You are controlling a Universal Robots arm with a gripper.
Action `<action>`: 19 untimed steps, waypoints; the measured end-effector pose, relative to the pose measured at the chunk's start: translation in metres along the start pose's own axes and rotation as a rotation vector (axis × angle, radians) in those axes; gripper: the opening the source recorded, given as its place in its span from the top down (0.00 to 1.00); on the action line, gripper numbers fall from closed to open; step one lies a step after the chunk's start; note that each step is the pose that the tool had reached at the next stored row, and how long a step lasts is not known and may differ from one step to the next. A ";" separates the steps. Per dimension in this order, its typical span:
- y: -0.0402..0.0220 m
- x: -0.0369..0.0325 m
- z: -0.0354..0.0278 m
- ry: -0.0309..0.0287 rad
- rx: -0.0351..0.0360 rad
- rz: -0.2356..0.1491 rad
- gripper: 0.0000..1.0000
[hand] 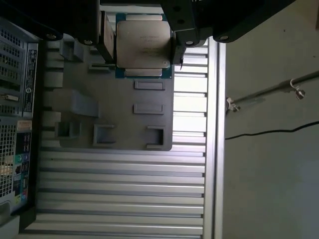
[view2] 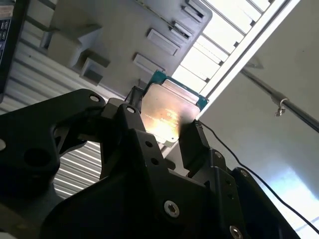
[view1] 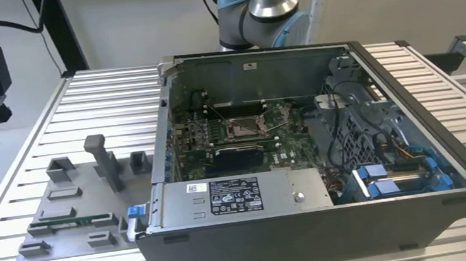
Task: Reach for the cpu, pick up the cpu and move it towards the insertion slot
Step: 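Pick up the cpu and move it towards the insertion slot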
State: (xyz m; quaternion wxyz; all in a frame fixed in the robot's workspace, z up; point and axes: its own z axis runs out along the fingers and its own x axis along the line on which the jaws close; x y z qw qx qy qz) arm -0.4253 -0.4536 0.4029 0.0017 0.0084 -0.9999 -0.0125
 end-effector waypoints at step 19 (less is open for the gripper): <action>-0.0001 -0.0334 -0.0001 0.0000 0.0011 0.000 1.00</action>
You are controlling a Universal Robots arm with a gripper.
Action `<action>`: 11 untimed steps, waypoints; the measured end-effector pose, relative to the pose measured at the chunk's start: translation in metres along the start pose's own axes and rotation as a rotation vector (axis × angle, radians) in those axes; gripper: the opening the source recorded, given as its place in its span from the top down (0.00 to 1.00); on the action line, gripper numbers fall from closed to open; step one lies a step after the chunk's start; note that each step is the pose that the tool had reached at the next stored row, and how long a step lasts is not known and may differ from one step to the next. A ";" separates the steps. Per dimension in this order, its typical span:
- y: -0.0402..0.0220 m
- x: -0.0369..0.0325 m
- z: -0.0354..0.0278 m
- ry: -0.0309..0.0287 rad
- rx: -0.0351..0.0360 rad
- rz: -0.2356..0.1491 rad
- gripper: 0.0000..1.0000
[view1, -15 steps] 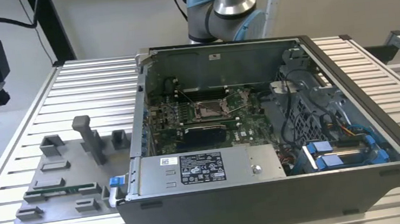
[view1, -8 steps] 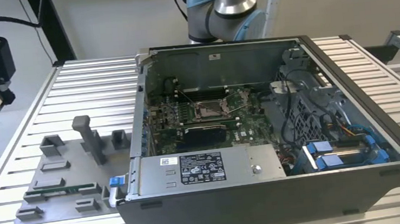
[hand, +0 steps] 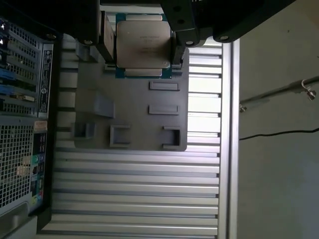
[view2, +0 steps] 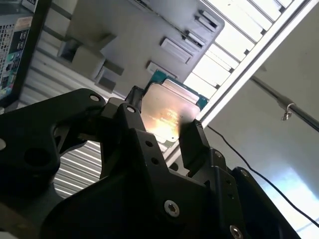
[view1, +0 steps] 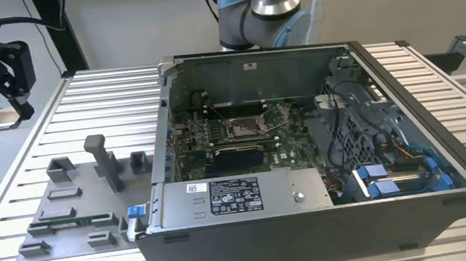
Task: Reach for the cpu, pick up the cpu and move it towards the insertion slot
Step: 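Pick up the cpu and move it towards the insertion slot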
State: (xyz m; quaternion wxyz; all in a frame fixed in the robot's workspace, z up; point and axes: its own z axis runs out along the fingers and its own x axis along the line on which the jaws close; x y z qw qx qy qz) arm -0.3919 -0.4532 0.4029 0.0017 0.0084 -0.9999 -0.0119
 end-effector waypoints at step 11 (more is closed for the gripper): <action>-0.0005 -0.0334 -0.0001 0.0000 0.0000 0.000 1.00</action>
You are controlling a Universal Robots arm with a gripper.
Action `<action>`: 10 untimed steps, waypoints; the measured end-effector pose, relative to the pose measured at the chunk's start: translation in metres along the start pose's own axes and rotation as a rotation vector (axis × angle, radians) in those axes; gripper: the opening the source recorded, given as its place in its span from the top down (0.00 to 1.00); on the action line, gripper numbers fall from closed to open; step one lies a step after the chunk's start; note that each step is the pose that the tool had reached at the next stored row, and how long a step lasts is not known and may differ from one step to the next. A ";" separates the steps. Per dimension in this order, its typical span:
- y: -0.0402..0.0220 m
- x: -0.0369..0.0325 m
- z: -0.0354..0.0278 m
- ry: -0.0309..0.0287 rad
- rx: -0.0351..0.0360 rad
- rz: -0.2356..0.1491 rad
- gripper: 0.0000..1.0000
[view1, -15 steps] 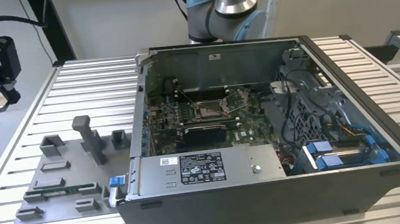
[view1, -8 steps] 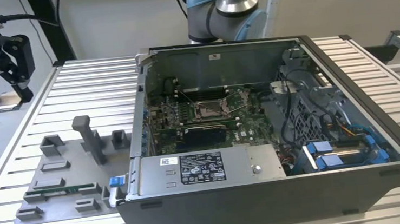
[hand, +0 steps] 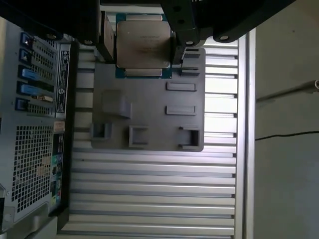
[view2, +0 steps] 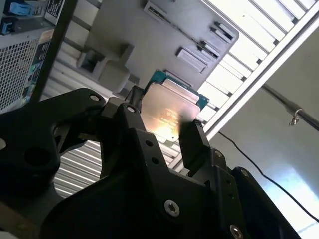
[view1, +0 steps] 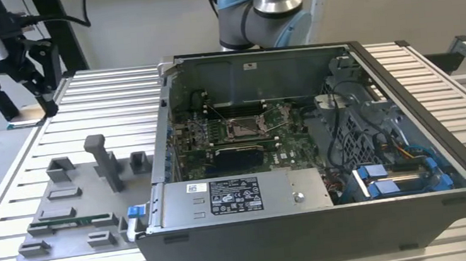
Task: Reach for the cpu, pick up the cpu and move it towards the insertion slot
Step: 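Pick up the cpu and move it towards the insertion slot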
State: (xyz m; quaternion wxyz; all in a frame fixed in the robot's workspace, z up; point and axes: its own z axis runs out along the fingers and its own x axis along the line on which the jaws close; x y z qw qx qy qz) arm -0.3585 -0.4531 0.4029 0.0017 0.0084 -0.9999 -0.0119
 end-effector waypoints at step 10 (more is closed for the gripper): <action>-0.0007 -0.0447 -0.0002 0.0000 -0.0001 0.000 1.00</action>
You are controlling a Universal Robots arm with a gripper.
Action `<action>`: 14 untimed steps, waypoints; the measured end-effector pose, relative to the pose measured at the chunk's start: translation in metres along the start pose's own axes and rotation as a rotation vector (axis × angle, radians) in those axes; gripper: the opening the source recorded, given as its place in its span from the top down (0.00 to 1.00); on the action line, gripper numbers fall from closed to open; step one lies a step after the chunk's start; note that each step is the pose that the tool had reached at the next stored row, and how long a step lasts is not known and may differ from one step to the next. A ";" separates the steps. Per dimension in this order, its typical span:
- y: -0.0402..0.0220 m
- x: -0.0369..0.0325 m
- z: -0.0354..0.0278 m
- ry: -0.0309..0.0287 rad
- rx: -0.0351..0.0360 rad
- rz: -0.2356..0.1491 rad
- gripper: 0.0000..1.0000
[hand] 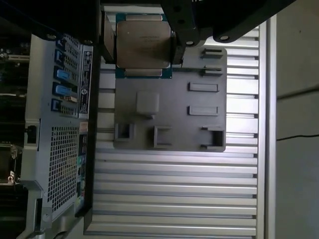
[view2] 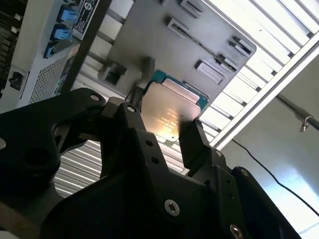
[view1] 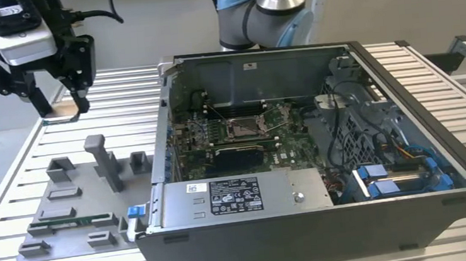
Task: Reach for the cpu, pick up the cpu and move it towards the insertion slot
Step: 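Pick up the cpu and move it towards the insertion slot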
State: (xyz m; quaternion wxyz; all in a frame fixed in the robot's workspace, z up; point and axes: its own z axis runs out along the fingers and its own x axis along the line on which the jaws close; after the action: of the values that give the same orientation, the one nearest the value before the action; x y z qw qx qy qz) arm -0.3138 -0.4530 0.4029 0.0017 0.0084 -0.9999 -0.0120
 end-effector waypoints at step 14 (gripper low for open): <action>-0.0011 -0.0638 -0.0002 0.0000 0.0000 0.000 1.00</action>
State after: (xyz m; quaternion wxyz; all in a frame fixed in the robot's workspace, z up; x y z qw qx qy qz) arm -0.2500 -0.4530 0.4029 0.0017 0.0084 -0.9999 -0.0120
